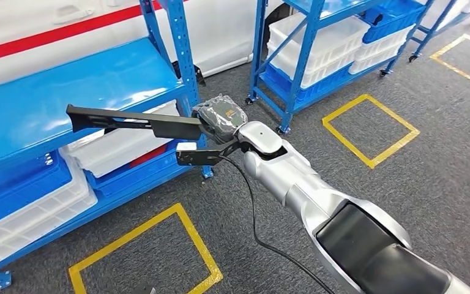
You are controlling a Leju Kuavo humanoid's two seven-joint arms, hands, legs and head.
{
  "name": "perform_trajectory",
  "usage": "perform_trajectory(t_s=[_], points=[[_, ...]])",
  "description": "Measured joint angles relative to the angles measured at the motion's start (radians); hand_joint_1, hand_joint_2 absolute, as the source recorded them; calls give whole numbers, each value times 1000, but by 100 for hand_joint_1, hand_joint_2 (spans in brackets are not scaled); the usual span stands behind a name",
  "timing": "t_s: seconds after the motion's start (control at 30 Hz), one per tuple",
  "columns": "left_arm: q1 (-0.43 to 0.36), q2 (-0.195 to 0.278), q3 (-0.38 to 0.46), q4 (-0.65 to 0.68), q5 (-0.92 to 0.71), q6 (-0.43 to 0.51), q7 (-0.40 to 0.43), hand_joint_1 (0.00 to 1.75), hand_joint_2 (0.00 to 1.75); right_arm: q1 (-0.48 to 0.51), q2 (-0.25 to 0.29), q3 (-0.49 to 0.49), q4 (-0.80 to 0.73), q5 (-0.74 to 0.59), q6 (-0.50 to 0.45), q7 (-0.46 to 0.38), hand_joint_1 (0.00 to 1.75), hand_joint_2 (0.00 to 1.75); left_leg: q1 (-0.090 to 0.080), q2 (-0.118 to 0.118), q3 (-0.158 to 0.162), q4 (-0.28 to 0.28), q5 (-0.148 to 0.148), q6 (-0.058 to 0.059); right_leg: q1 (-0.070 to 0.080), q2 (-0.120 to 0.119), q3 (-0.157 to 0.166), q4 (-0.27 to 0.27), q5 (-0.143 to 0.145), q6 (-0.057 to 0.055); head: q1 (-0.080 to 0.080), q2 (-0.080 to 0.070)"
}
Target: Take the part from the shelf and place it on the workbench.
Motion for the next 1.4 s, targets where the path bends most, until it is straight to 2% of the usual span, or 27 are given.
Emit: perform_trajectory(t_s=[0.03, 0.07, 0.13, 0.17, 0.23, 0.27, 0.33, 0.4, 0.47, 0.53, 0.57, 0.6, 0.67, 0.73, 0.77, 0.83, 0.9, 0.97, 1.03, 1.07, 1.1, 1.13, 1.2, 1.27, 1.33, 1.37, 1.4], points=[[2, 1, 0, 0, 1, 0, 0, 0, 175, 3, 1, 1, 0, 0, 0, -1, 175, 175, 1, -3, -15, 36, -7, -3, -1, 15, -1, 1, 1, 1, 0, 0], [4, 2, 0, 0, 3, 1, -1, 0, 175, 5, 1, 1, 0, 0, 1, -2, 175, 175, 3, -4, -12, 34, 5, -5, -2, 30, -2, 3, 2, 2, 0, 0], [5, 5, 0, 0, 8, 3, -4, 0, 175, 6, 3, 2, 0, -1, 3, -3, 175, 175, 12, -22, 41, -78, 71, -9, -6, 61, -4, 11, 0, 9, 0, 0], [6, 5, 0, 0, 10, 4, -5, 0, 175, 4, 4, 2, 0, -3, 4, -3, 175, 175, 17, -48, 73, -144, 95, -12, -7, 75, -8, 18, -1, 16, 0, 0], [8, 6, 0, 0, 13, 5, -6, 0, 175, -2, 9, 2, 0, -9, 7, -6, 175, 175, 22, -88, 106, -216, 112, -10, -10, 101, -22, 28, 0, 31, 0, 0], [9, 6, 0, 0, 15, 6, -6, 0, 175, -4, 11, 2, 1, -12, 7, -8, 175, 175, 20, -94, 107, -220, 108, -5, -11, 113, -28, 28, 4, 40, 0, 0], [8, 6, 0, 0, 17, 7, -6, 0, 175, -6, 9, 2, 3, -20, 7, -11, 175, 175, 18, -72, 106, -223, 114, 10, -16, 127, -36, 25, 11, 54, 0, 0], [7, 5, 0, 0, 17, 8, -5, 0, 175, -9, 6, 2, 6, -24, 7, -12, 175, 175, 19, -47, 106, -230, 122, 26, -11, 76, -57, 63, -13, 60, 1, 0], [9, 5, 0, 0, 18, 9, 2, 0, 175, -13, 6, 2, 8, -30, 4, -12, 175, 175, 13, -19, 104, -234, 125, 37, -5, 7, -113, 180, -73, 61, 1, 0], [13, 6, 0, 0, 18, 13, 11, 0, 175, -8, 6, 2, 8, -34, -1, -11, 175, 175, 5, 11, 103, -234, 124, 41, -4, -15, -165, 292, -111, 59, 1, 0], [14, 6, 0, 0, 18, 14, 14, 0, 175, -5, 5, 2, 9, -35, -2, -11, 175, 175, 2, 26, 103, -233, 124, 42, -4, -18, -168, 303, -107, 56, 1, 0], [13, 6, 0, 0, 18, 15, 15, 0, 175, -2, 4, 2, 9, -36, -3, -11, 175, 175, -1, 40, 103, -233, 123, 43, -2, -23, -148, 270, -85, 51, 1, 0], [11, 5, 0, 0, 18, 15, 16, 0, 175, -2, 4, 2, 9, -36, -4, -11, 175, 175, -8, 68, 104, -233, 121, 43, 11, -60, -70, 132, -34, 32, 1, 0], [10, 4, 0, 0, 18, 15, 17, 0, 175, -6, 5, 2, 8, -36, -6, -11, 175, 175, -15, 92, 105, -233, 119, 39, 26, -94, -21, 37, -13, 13, 1, 0], [10, 3, 0, 0, 18, 15, 18, 0, 175, -7, 5, 2, 8, -36, -6, -11, 175, 175, -17, 103, 106, -234, 117, 36, 31, -96, -18, 25, -15, 8, 1, 0], [8, 4, 0, 0, 18, 16, 21, 0, 175, -6, 3, 2, 8, -36, -8, -10, 175, 175, -17, 116, 110, -235, 113, 26, 27, -68, -17, 18, -8, 2, 1, 0], [6, 4, 0, 0, 19, 17, 26, 0, 175, -6, 1, 1, 8, -37, -8, -5, 175, 175, -14, 76, 102, -203, 86, 17, 18, -44, -11, 5, 2, -6, 1, 0], [8, 4, 0, 0, 20, 20, 39, 0, 175, -3, 4, 2, 8, -38, -8, -2, 175, 175, -9, 16, 56, -93, 24, 10, 12, -21, -9, 0, 7, -12, 1, 0], [11, 4, 0, 0, 21, 29, 65, 0, 175, 6, 5, 2, 8, -39, -8, -2, 175, 175, -6, -3, 0, 28, -22, 4, 12, 7, -10, 1, 8, -14, 0, 0], [12, 4, 0, 0, 20, 37, 82, 0, 175, 12, 5, 2, 8, -39, -8, -2, 175, 175, -5, -5, -10, 47, -18, 2, 11, 23, -11, 3, 8, -13, 0, 0], [13, 5, 0, 0, 19, 46, 97, 0, 175, 16, 5, 2, 8, -39, -8, -2, 175, 175, -2, -6, -2, 25, 5, -1, 9, 38, -11, 6, 8, -11, 0, 0], [13, 5, 0, 0, 18, 54, 111, 0, 175, 18, 5, 2, 8, -39, -7, -2, 175, 175, 2, -13, 24, -33, 43, -3, 7, 54, -12, 11, 7, -8, 0, 0], [13, 6, 0, 0, 14, 65, 130, 0, 175, 18, 6, 2, 8, -42, -7, -2, 175, 175, 13, -60, 85, -163, 96, -7, 4, 82, -19, 25, 3, 2, 0, 0], [13, 6, 0, 0, 11, 70, 141, 0, 175, 18, 8, 2, 8, -45, -7, -2, 175, 175, 17, -93, 109, -218, 104, -3, 2, 108, -32, 32, 6, 17, 1, 0], [11, 6, -2, 0, 7, 73, 148, 0, 175, 20, 7, 1, 8, -47, -7, -3, 175, 175, 14, -76, 109, -222, 108, 10, 0, 130, -41, 28, 14, 32, 1, 0], [10, 6, -4, 0, 4, 76, 151, 0, 175, 21, 5, 1, 8, -48, -7, -3, 175, 175, 14, -64, 110, -226, 112, 18, 0, 118, -45, 32, 11, 37, 1, 0], [9, 6, -6, 0, -1, 81, 154, 0, 175, 21, 3, 1, 7, -49, -6, -3, 175, 175, 14, -50, 112, -230, 115, 26, 2, 90, -55, 51, -1, 41, 1, 0]])
